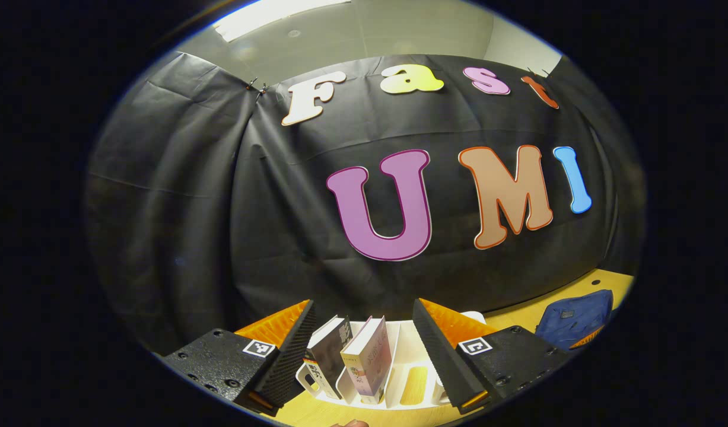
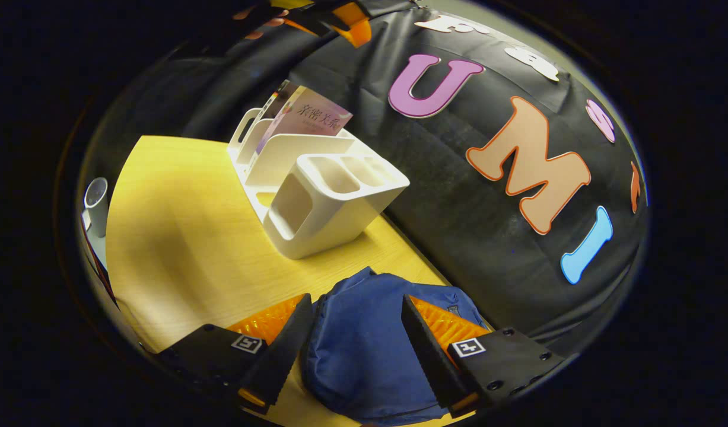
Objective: Open the schoolbag, grab two books from the bookshelf and put them into the schoolbag.
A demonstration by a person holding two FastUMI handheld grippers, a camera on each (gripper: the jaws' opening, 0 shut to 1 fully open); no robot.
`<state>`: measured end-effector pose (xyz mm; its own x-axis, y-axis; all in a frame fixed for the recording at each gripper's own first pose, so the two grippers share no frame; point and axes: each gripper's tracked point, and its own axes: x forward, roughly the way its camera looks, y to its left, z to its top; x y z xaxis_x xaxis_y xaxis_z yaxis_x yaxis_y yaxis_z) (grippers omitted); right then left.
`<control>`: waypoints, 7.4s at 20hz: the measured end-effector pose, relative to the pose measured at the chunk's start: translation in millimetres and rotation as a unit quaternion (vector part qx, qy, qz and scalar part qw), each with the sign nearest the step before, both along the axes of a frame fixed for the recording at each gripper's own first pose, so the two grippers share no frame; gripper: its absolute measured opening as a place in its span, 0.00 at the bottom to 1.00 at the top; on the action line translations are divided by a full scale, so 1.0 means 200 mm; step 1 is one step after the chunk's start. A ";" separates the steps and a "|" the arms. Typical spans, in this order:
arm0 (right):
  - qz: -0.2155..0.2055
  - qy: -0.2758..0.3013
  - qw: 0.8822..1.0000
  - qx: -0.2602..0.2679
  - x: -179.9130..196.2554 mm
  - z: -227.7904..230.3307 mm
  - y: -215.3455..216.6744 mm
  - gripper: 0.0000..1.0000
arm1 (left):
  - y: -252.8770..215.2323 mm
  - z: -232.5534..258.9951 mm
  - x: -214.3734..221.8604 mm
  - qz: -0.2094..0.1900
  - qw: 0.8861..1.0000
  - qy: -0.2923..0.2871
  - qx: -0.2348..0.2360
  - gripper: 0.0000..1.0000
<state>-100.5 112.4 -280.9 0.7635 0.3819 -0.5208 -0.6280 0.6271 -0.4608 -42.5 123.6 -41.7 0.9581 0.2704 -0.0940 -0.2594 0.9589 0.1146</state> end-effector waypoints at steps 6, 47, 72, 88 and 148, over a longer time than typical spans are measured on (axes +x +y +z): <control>-0.019 0.015 0.998 -0.053 -0.04 -0.20 -0.07 0.92 | 0.02 -0.01 -0.02 -0.002 1.000 0.005 0.003 0.95; -0.185 -0.046 0.981 -0.017 0.31 0.40 -0.41 0.02 | -0.69 0.08 0.28 -0.213 0.976 -0.016 -0.030 0.95; -0.215 -0.087 0.972 0.027 0.53 0.59 -0.66 0.02 | -0.94 0.05 0.52 -0.218 0.973 0.046 -0.052 0.95; -0.201 -0.092 0.975 0.020 0.53 0.61 -0.63 0.02 | -0.85 -0.03 0.51 -0.193 0.978 0.057 -0.060 0.95; -0.195 -0.078 0.978 -0.003 0.54 0.57 -0.62 0.02 | 0.18 -1.08 0.54 -0.144 0.890 0.428 -0.063 0.64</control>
<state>8.4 -11.2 -165.9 0.9209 0.0431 -0.3874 -0.2633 0.8015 -0.5369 64.7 160.2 -257.1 0.5485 -0.0390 -0.8353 0.1297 0.9908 0.0389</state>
